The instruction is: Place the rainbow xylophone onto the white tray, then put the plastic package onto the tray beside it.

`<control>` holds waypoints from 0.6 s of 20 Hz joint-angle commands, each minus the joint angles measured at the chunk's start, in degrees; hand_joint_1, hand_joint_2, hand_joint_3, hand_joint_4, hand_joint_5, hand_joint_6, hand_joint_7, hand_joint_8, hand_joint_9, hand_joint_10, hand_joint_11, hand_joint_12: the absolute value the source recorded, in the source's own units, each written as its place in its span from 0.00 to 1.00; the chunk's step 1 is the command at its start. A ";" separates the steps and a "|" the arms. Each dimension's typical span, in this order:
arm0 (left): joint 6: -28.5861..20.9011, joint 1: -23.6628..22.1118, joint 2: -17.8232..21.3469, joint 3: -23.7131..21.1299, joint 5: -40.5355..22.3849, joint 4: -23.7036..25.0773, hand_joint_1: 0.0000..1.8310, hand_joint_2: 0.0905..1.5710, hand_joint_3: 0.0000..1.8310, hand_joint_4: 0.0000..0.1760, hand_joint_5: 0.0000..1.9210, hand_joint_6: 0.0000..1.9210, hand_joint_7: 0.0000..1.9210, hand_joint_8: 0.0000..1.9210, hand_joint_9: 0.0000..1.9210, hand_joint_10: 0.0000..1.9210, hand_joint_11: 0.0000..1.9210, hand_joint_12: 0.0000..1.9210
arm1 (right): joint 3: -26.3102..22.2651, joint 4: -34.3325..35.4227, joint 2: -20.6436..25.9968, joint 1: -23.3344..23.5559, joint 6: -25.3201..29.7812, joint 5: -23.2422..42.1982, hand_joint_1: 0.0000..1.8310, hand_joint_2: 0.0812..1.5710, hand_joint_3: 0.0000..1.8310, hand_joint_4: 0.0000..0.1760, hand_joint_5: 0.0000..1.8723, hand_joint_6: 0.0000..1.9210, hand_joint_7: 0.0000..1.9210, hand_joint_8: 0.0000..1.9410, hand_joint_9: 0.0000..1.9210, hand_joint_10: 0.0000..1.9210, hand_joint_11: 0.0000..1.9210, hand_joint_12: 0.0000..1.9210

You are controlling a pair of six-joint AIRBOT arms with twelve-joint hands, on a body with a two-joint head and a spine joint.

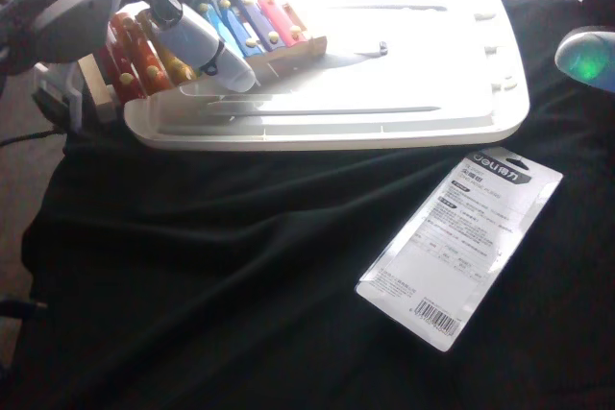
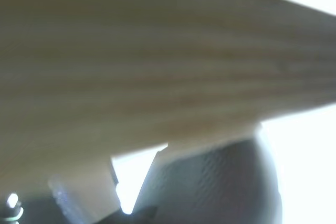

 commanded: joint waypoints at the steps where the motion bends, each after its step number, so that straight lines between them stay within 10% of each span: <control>1: -0.12 -0.23 -0.32 0.46 -6.01 -0.23 0.69 0.73 0.00 0.00 0.39 0.55 0.47 0.69 0.34 0.80 0.30 0.86 | 0.28 1.64 -0.04 0.50 0.71 6.79 0.31 0.58 0.00 0.40 0.14 0.00 0.20 0.00 0.21 0.00 0.09 0.55; 3: -0.20 0.42 -0.76 0.96 -6.05 -0.97 0.75 0.69 0.00 0.00 0.29 0.60 0.48 0.60 0.39 0.79 0.34 0.83 | 0.28 1.58 -0.04 0.50 0.72 6.89 0.31 0.59 0.00 0.46 0.14 0.00 0.21 0.00 0.21 0.00 0.09 0.55; 9: -0.63 1.55 -1.69 2.22 -5.91 -2.40 0.67 0.75 0.00 0.00 0.38 0.62 0.46 0.71 0.39 0.73 0.35 0.81 | 0.29 1.56 -0.04 0.50 0.73 7.36 0.32 0.63 0.00 0.39 0.13 0.00 0.20 0.00 0.20 0.00 0.06 0.58; 12: -0.79 1.74 -2.13 2.79 -5.92 -2.51 0.68 0.74 0.00 0.00 0.46 0.44 0.43 0.78 0.37 0.78 0.33 0.88 | 0.30 1.56 -0.04 0.50 0.74 7.90 0.32 0.64 0.00 0.37 0.12 0.00 0.19 0.00 0.20 0.00 0.05 0.58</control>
